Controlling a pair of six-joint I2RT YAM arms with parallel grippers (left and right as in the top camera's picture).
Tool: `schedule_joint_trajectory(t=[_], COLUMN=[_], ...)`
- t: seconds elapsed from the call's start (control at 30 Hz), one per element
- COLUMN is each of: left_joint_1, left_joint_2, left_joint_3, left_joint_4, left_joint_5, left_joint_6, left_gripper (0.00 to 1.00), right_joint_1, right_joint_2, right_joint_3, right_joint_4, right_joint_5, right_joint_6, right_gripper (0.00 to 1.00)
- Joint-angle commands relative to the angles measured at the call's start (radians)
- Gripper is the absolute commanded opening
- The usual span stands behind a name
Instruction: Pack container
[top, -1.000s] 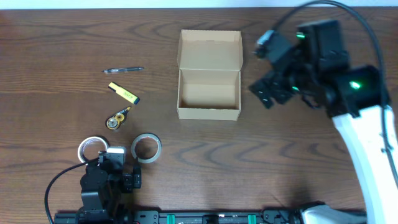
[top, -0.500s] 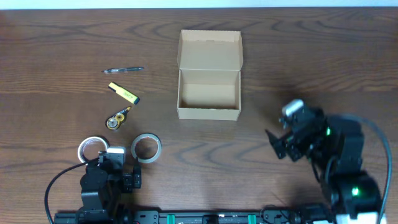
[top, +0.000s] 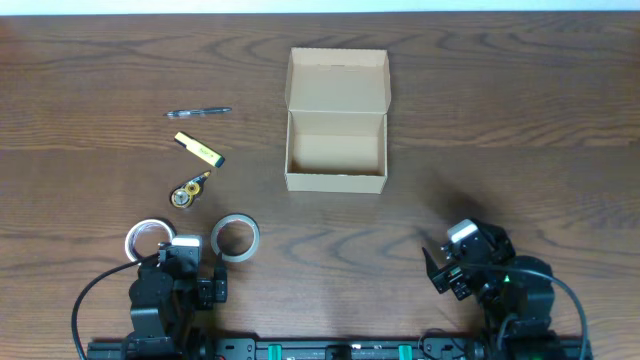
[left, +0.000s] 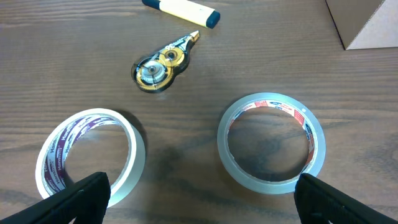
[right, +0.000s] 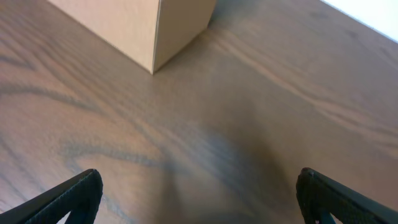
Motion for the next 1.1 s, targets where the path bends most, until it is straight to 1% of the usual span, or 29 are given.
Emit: schedule_joint_trajectory(t=[0.0,0.1,0.17,0.27,1.07], left_joint_1=[0.001,0.001,0.001,0.001,0.001], left_joint_2=[-0.006,-0.006,-0.006,-0.006,-0.006], left_joint_3=[-0.019,-0.019,-0.019,-0.019,-0.019], left_joint_4=[-0.052,-0.052,-0.052,-0.052,-0.051], left_joint_5=[-0.007,-0.007,-0.007,-0.007,-0.008], left_joint_6=[0.003,0.003,0.003,0.003,0.003], left_gripper=[0.95,0.96,0.95,0.95,0.95], right_joint_1=[-0.008,-0.008,-0.008,-0.008,-0.008], right_joint_2=[-0.048,-0.078,-0.102,-0.129,-0.128], right_joint_3=[-0.015,-0.015,-0.015,-0.015,-0.015], right_joint_4=[0.001,-0.002,-0.009,-0.009,-0.008], right_joint_5=[0.05,0.124,0.134,0.133,0.133], right_joint_6=[0.006,0.038,0.037,0.037,0.037], right_gripper=[0.99,0.99,0.99,0.99,0.99])
